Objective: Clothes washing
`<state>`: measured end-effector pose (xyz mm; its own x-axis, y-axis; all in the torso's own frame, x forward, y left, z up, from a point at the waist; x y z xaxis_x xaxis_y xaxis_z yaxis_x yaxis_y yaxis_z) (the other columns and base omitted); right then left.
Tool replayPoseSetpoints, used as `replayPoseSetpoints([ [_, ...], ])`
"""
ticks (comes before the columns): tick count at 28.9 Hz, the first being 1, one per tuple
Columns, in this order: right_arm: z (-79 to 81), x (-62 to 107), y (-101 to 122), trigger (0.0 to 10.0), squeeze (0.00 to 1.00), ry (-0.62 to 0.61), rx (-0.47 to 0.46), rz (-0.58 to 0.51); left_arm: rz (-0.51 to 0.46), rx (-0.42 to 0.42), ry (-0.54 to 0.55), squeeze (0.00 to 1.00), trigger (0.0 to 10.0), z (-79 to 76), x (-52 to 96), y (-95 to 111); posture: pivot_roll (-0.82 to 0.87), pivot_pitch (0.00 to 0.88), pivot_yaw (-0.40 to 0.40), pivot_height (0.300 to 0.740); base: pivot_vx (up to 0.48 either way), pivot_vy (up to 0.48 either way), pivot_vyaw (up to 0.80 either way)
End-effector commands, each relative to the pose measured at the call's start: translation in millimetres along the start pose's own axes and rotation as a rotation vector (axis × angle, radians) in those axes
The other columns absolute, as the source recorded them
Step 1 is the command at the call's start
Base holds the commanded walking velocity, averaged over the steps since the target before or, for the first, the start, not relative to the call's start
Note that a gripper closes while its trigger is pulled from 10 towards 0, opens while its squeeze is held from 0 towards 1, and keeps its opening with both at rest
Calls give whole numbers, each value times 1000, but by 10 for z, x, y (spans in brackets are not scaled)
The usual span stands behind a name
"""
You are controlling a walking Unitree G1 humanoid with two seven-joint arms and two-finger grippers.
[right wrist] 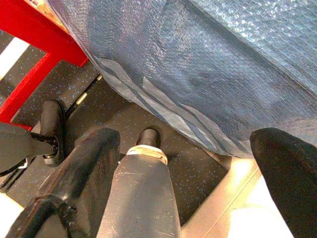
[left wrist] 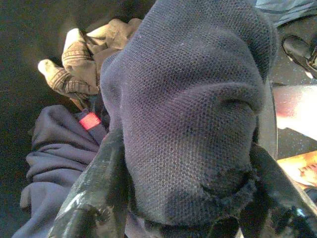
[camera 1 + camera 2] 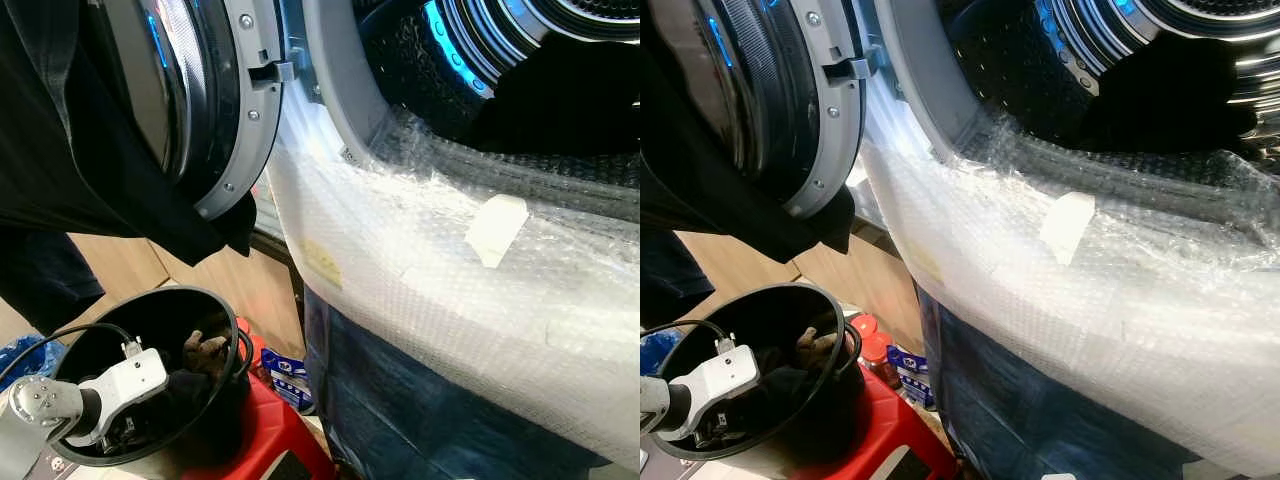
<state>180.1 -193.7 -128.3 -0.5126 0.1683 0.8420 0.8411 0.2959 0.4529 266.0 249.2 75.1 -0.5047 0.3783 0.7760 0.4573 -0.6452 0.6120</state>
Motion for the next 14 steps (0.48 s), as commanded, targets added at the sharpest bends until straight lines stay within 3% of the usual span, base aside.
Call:
replayPoseSetpoints([
  [1, 64, 9, -19, 10000, 0, 14, -7, 4, 4, -11, 13, 0, 0, 38, 28, 15, 113, 88, 122, 740, 0, 0, 0],
  [14, 76, 13, -33, 10000, 0, 12, -23, 6, -15, -32, 2, 0, 0, 13, 3, 85, 107, 90, 124, 740, 0, 0, 0],
])
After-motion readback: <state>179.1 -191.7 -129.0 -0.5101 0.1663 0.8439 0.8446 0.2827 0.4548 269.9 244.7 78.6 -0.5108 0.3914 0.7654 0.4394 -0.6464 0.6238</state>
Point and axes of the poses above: a point about 5 cm out from each wrist's last joint towards the gripper, its own x axis pointing back from the gripper into the wrist, its own y axis along the axis of the wrist's last joint, z = x × y, the point moved 4 cm from there along -x, pointing out of the wrist towards the gripper, and after that the axes turned 11 degrees about x, right-handed, at the moved point
